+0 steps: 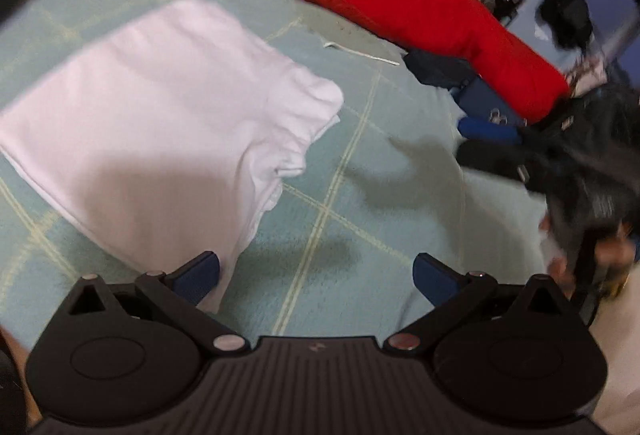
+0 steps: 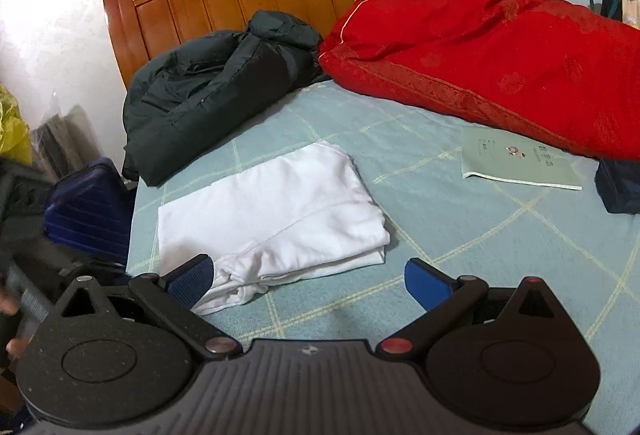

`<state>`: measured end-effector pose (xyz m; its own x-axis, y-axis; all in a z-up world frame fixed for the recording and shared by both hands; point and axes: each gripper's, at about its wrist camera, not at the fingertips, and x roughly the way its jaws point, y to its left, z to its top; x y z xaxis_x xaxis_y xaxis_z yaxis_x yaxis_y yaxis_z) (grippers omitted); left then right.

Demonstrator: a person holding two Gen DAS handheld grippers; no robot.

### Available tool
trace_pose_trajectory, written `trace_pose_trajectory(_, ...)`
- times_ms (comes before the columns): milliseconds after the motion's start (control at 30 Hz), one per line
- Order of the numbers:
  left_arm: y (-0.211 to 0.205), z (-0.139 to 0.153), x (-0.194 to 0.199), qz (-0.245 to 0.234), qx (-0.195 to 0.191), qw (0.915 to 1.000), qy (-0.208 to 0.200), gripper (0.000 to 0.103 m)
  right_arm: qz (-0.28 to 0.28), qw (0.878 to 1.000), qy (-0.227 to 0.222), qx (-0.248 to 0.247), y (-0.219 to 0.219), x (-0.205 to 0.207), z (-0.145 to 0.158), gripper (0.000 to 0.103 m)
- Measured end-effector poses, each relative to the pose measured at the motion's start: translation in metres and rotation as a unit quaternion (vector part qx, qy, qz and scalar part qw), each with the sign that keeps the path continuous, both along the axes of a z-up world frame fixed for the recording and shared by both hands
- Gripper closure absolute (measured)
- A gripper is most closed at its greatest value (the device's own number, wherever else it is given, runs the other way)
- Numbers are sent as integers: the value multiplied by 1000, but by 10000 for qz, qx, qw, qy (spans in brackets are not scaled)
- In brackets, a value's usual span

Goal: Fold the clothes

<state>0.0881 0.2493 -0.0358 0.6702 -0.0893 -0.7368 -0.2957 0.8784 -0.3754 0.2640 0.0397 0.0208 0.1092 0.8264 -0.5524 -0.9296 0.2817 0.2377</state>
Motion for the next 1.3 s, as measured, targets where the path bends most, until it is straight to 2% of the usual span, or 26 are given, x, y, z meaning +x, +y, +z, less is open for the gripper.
trace_pose_trajectory(100, -24, 7, 0, -251, 849, 9961, -22, 1, -107, 9999, 98, 4, 0, 5, -2, 0)
trace_pose_trajectory(167, -36, 3, 6, -359, 1437, 9890, -13, 1, -183, 9997, 151, -34, 1, 8, -3, 0)
trace_pose_trajectory(200, -38, 0, 10, -358, 1601, 9864, 56, 1, -186, 9997, 170, -28, 0, 10, -4, 0)
trace_pose_trajectory(300, -32, -15, 15, -306, 1302, 9903, 380, 1, -195, 9996, 221, -16, -1, 13, -6, 0)
trace_pose_trajectory(567, -36, 0, 15, -280, 1548, 9875, -75, 1, -568, 9971, 481, -159, -1, 35, -20, 0)
trace_pose_trajectory(700, -31, -7, 41, -62, 2301, 9729, 216, 1, -733, 9951, 556, -361, 2, 43, -29, 0)
trace_pose_trajectory(800, -26, -12, 62, 82, 2975, 9536, 457, 1, -771, 9943, 671, -300, -1, 48, -31, 0)
trace_pose_trajectory(867, -22, -14, 72, 95, 3286, 9427, 565, 1, -804, 9937, 726, -272, -1, 50, -32, 0)
trace_pose_trajectory(1000, -17, -23, 87, -55, 3484, 9333, 866, 1, -819, 9932, 788, -261, 0, 52, -33, 0)
trace_pose_trajectory(1100, -20, -25, 89, -165, 3810, 9195, 953, 1, -789, 9936, 765, -279, 2, 50, -33, 0)
trace_pose_trajectory(1233, -20, -20, 90, -249, 3923, 9146, 946, 1, -726, 9942, 747, -274, 5, 47, -34, 0)
trace_pose_trajectory(1300, -17, -15, 91, -269, 3929, 9147, 904, 1, -680, 9943, 779, -250, 6, 46, -34, 0)
